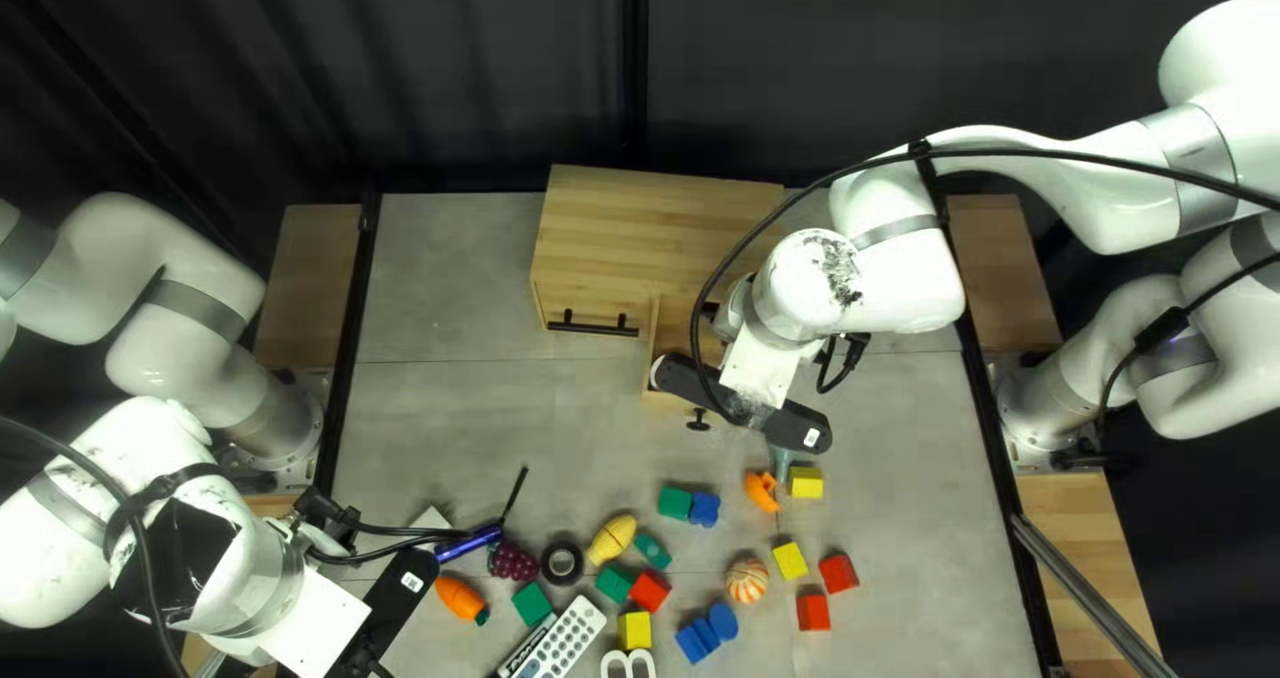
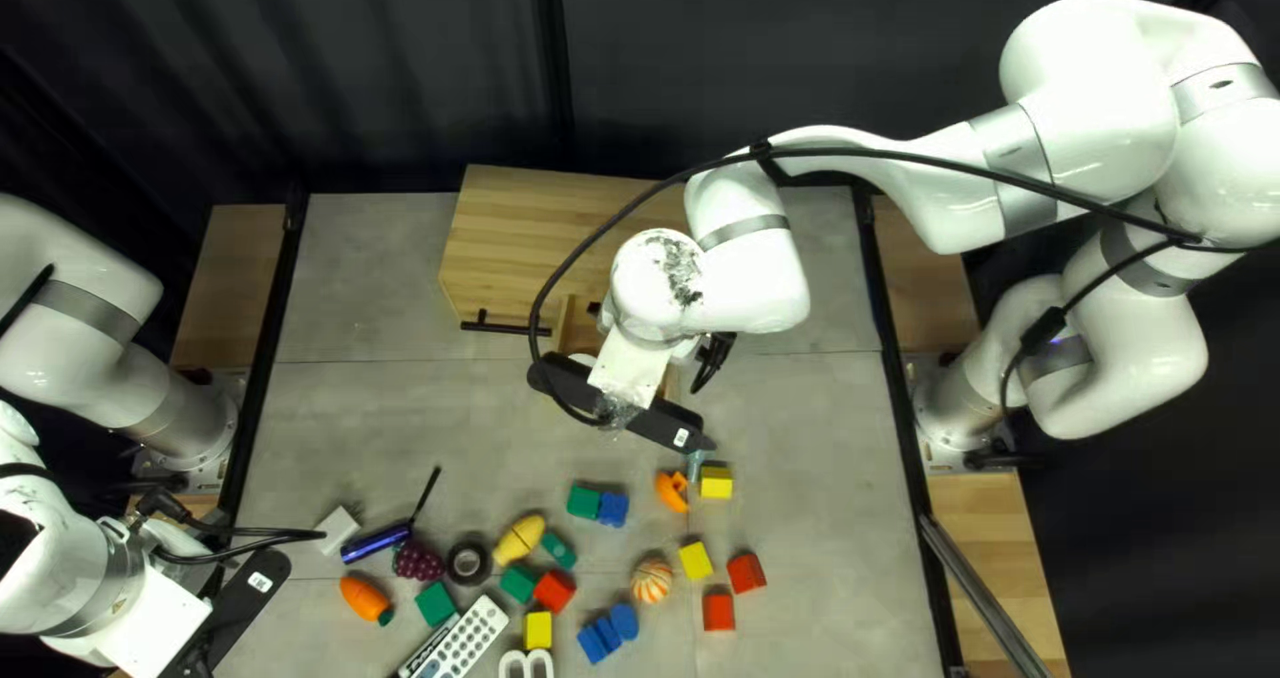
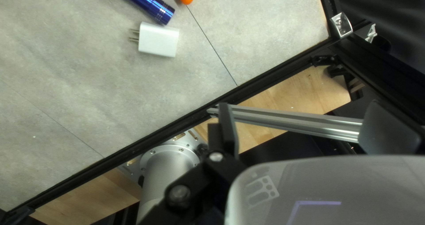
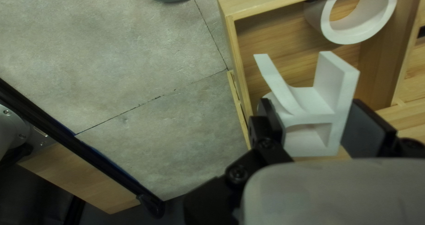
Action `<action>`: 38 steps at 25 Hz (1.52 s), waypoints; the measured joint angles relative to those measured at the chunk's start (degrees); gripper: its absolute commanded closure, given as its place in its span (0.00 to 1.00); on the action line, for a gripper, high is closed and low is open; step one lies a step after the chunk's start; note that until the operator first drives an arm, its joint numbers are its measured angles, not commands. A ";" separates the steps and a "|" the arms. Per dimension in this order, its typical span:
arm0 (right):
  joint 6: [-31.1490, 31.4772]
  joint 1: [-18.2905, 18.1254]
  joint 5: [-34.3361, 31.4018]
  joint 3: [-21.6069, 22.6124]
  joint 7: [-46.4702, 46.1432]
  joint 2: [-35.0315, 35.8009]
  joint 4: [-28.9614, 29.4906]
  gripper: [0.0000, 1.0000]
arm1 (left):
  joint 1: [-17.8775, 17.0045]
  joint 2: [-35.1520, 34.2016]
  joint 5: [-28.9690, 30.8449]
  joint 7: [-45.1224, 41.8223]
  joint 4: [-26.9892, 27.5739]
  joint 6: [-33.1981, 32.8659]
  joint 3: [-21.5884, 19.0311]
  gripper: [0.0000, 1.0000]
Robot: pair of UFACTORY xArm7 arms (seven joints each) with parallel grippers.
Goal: Open drawers and place objects into drawer and close
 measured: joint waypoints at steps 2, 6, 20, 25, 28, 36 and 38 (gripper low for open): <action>0.04 -0.01 -0.08 -0.02 -0.07 0.05 0.04 1.00 | 0.00 0.00 0.00 0.00 0.00 0.00 0.00 0.00; 0.06 -0.18 -0.44 -0.19 -0.52 0.27 0.31 1.00 | 0.00 0.00 0.00 0.00 0.00 0.00 0.00 0.00; -3.13 -0.51 0.00 -0.65 -4.25 3.26 0.79 1.00 | 0.00 0.00 0.00 0.00 0.00 0.00 0.00 0.00; -2.79 -0.53 1.12 -0.72 -7.62 3.79 1.19 1.00 | 0.00 0.00 0.00 0.00 0.00 0.00 0.00 0.00; -2.59 -0.56 1.83 -0.76 -8.99 4.48 1.68 1.00 | 0.00 0.00 0.00 0.00 0.00 0.00 0.00 0.00; -2.49 -0.77 2.66 -0.96 -10.55 5.65 2.68 1.00 | 0.00 0.00 0.00 0.00 0.00 0.00 0.00 0.00; -2.70 -0.81 2.73 -1.00 -10.63 5.75 2.62 1.00 | 0.00 0.00 0.00 0.00 0.00 0.00 0.00 0.00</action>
